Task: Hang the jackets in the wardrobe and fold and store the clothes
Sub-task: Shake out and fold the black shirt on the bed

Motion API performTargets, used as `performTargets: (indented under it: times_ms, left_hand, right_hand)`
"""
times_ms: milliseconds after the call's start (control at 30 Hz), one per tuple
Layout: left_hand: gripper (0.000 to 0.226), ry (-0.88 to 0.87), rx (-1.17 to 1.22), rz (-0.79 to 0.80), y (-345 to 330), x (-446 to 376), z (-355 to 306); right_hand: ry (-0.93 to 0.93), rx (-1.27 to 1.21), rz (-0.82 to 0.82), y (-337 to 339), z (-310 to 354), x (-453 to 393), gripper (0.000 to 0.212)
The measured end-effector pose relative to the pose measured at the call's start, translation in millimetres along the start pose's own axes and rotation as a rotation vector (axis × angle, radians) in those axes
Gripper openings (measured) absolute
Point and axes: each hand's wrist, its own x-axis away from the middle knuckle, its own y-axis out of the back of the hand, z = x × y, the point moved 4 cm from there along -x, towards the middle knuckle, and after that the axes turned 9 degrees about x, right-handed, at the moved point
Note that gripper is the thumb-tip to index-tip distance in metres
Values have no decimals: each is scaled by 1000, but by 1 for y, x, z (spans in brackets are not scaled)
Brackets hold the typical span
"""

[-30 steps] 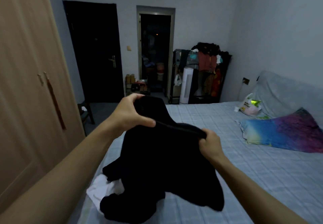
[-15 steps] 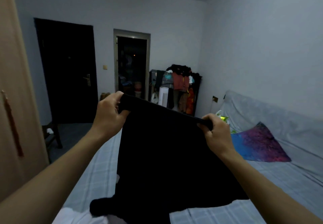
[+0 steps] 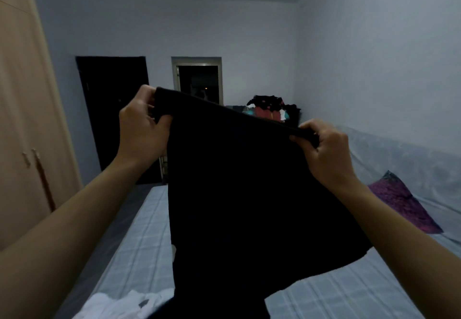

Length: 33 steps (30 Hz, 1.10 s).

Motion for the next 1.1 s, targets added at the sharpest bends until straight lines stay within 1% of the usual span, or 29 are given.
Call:
performTargets:
  times_ms: [33,100,200,267,367,500,600,700,800,867,900,967,1000,1100]
  left_hand:
    - [25,6,1,-22,-1,-2,-8]
    - [27,18,3,-67,-3,-6,-21]
    - [15,24,-6,-121,-6,-11,-31]
    - [14,34,-4,-130,-10,-12,-31]
    - [15,74,-14,-121,-20,-8,-18]
    - [14,138,33,-76,-38,2,23]
    - [12,209,38,26,-55,11,67]
    - [14,295,8,72,-72,18,119]
    - [16,456,-32,106,-93,23,184]
    - [23,588,-125,190,-109,30,232]
    - [32,653,-177,253,-116,38,254]
    - [50,772,-239,373,-126,65,289]
    - [53,818,-248,420,-129,82,301]
    - [48,900,-276,498,-127,136,328]
  right_hand:
    - [20,-5,-13,7,-1,-7,7]
    - [56,-6,-34,20,-2,-22,9]
    - [77,-23,-53,32,-5,-40,9]
    - [88,-19,-38,33,-8,-48,10]
    - [98,-1,14,19,-20,-51,12]
    - [67,16,92,-16,-45,-45,13]
    - [39,42,133,-52,-67,-39,12]
    - [-27,82,208,-107,-92,-44,10]
    - [-116,159,282,-181,-119,-54,11]
    - [-179,225,341,-233,-131,-54,15]
    - [-198,254,356,-257,-135,-50,19]
    - [-230,262,389,-295,-136,-28,31]
    - [-236,246,421,-309,-134,-10,35]
    - [-211,221,569,-336,-131,55,39]
